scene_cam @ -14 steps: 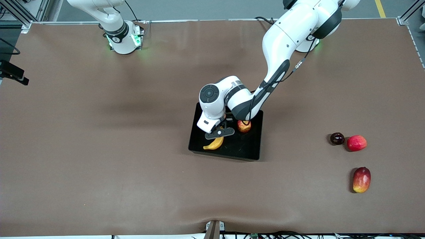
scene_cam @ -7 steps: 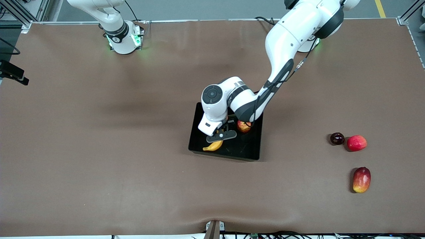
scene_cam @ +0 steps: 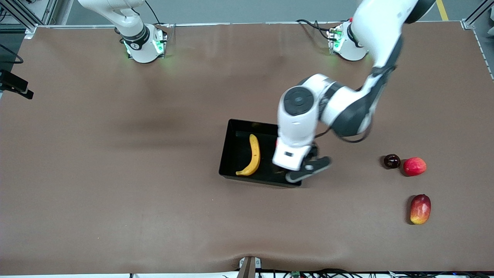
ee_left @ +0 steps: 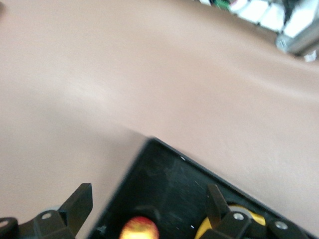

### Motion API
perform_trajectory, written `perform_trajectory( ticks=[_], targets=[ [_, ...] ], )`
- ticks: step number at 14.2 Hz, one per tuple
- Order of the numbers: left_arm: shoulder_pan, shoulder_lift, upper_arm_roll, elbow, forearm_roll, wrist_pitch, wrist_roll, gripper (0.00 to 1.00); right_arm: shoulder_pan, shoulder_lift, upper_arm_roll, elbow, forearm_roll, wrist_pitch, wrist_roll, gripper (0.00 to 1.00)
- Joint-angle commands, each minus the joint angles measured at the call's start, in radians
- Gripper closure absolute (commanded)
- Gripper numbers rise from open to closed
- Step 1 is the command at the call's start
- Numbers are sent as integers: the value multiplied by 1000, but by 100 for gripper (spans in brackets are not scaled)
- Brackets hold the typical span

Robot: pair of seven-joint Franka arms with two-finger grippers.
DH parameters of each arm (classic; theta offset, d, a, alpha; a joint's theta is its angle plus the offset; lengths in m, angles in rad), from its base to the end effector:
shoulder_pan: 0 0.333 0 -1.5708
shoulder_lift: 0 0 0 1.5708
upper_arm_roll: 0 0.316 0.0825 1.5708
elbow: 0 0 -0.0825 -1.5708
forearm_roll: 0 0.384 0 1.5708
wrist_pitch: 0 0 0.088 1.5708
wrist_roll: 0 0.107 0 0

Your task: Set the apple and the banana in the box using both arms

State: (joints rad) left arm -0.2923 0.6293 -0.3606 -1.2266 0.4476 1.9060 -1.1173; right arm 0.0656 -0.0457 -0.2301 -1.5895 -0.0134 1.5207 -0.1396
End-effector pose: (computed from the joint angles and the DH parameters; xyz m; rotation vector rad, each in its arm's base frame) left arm 0.6420 -0.3651 0.4298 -2.9841 -0.6178 -0.3464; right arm 0.5275 -0.0921 0.6356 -3.1404 0.0393 0.0384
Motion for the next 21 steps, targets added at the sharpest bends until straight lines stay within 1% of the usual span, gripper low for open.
perform_trajectory(
  ticks=[1,3,5,7,8,9,11,13,14,15,16,17,18,19,20,21],
  targets=[
    [86,-97,-6,-36,-32,-56,120,0,-13,-2,11,3,-14,-5,2,0],
    [169,-157,-6,-36,-98,-87,242,0,-13,-2,11,5,-14,-5,0,0],
    [244,-210,-4,-36,-145,-117,412,0,-12,-2,11,5,-14,-5,2,0],
    [313,-256,-8,-37,-152,-185,557,0,-12,-2,11,3,-14,-5,0,0],
    [343,-279,-3,-36,-173,-209,638,0,-13,-2,11,3,-14,-5,0,0],
    [355,-299,5,-39,-190,-223,696,0,-13,-2,11,5,-14,-5,0,0],
    [419,-333,-6,-40,-194,-283,790,0,-13,-2,11,3,-14,-5,0,0],
    [452,-365,0,-43,-236,-321,896,0,-13,-2,11,3,-14,-5,0,0],
    [450,-387,11,-57,-257,-337,918,0,-13,-2,11,5,-14,-5,0,0],
    [431,-423,53,-94,-263,-340,938,0,-13,-2,11,5,-14,-5,0,0],
    [379,-462,110,-134,-273,-340,964,0,-13,-2,11,3,-14,-5,0,0],
    [342,-496,171,-172,-297,-338,990,0,-13,-2,11,3,-14,-5,0,0],
    [332,-541,214,-227,-340,-325,1019,0,-13,-2,9,3,-14,-5,-1,0],
    [328,-586,239,-285,-381,-308,1051,0,-13,-2,9,3,-14,-5,0,0],
    [300,-633,265,-345,-392,-289,1057,0,-13,-2,9,3,-14,-5,0,0],
    [261,-673,306,-393,-394,-280,1057,0,-13,-2,9,3,-14,-5,0,0]
  ],
)
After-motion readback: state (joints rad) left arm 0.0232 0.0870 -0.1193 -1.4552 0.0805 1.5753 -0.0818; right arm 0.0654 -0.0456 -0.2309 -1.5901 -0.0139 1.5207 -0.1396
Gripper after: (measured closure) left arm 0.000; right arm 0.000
